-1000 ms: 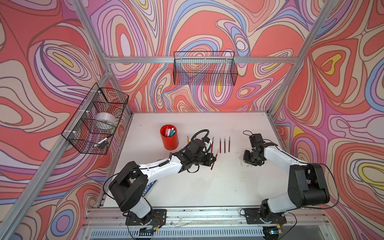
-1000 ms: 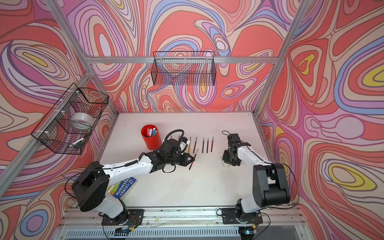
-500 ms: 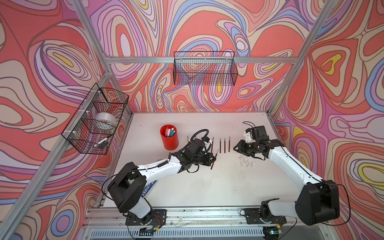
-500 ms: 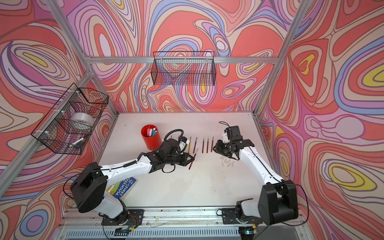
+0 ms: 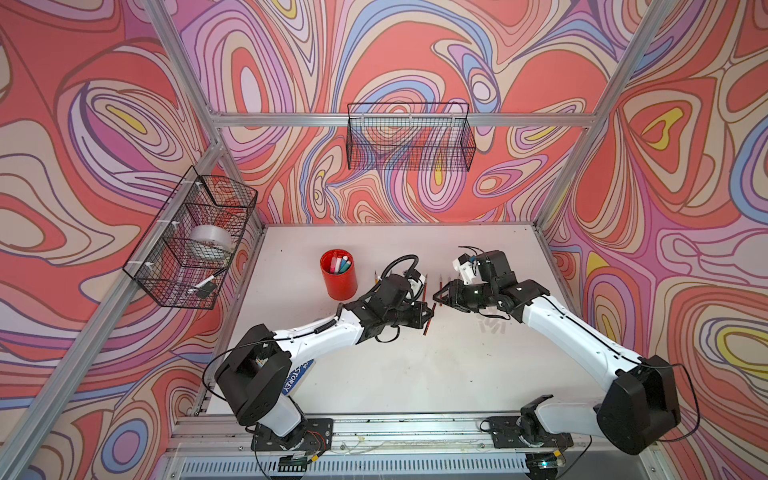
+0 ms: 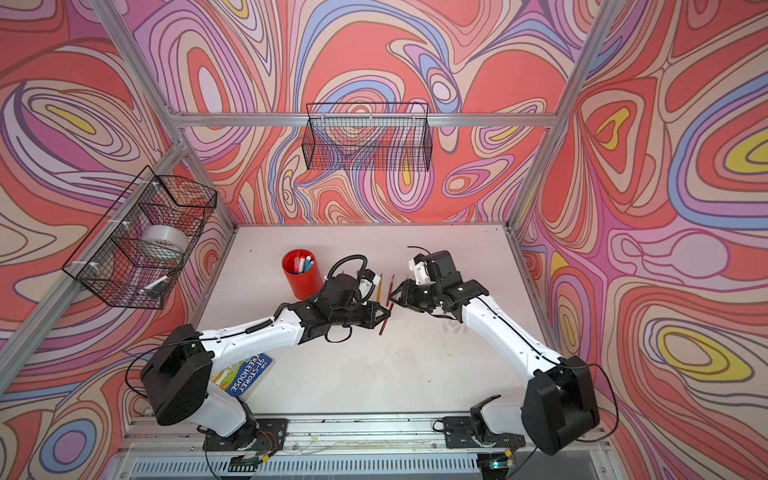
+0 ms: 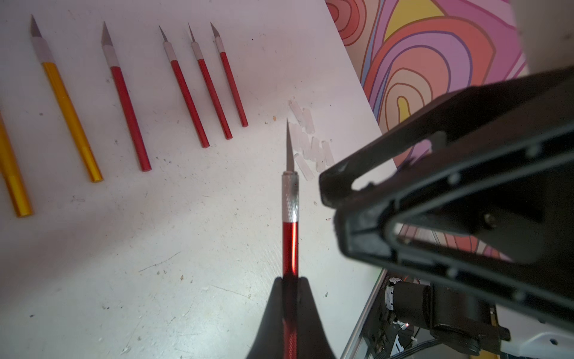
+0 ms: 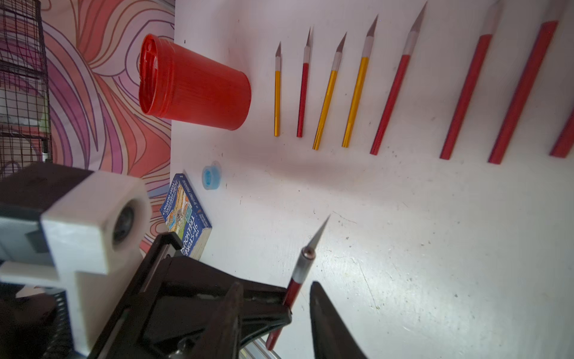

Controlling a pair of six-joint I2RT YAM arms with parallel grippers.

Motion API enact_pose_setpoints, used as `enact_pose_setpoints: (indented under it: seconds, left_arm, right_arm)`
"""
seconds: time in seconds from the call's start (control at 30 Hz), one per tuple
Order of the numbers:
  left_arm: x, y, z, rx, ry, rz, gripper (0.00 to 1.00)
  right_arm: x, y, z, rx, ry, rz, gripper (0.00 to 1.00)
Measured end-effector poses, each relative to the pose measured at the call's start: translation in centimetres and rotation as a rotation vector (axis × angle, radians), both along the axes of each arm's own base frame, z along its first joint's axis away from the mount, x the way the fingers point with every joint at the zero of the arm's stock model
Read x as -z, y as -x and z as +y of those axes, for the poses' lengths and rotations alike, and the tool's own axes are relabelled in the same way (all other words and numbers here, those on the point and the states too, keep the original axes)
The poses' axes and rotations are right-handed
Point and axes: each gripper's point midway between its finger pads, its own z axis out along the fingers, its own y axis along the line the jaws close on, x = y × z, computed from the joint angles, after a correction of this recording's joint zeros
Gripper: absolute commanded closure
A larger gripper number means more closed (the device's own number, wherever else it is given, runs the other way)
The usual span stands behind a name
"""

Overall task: Remove protective caps from carving knives
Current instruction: Place the carving knife at the center of the board.

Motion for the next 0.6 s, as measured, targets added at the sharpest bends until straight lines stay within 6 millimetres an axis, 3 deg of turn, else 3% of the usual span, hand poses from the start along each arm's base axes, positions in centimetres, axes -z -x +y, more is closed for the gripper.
enact_pose_setpoints:
  seconds: [0.27, 0.6]
  left_arm:
    - [0.1, -0.3, 0.3, -0.014, -0.009, 0.0, 1.0]
    - [-0.7, -0.4, 0.5, -0.019, -0.001, -0.022, 1.0]
  right_arm:
    - [1.0, 0.0, 1.0, -0.011, -0.001, 0.03, 0.62]
    - [1.2, -0.3, 1.6, -0.006, -0.012, 0.03, 0.7]
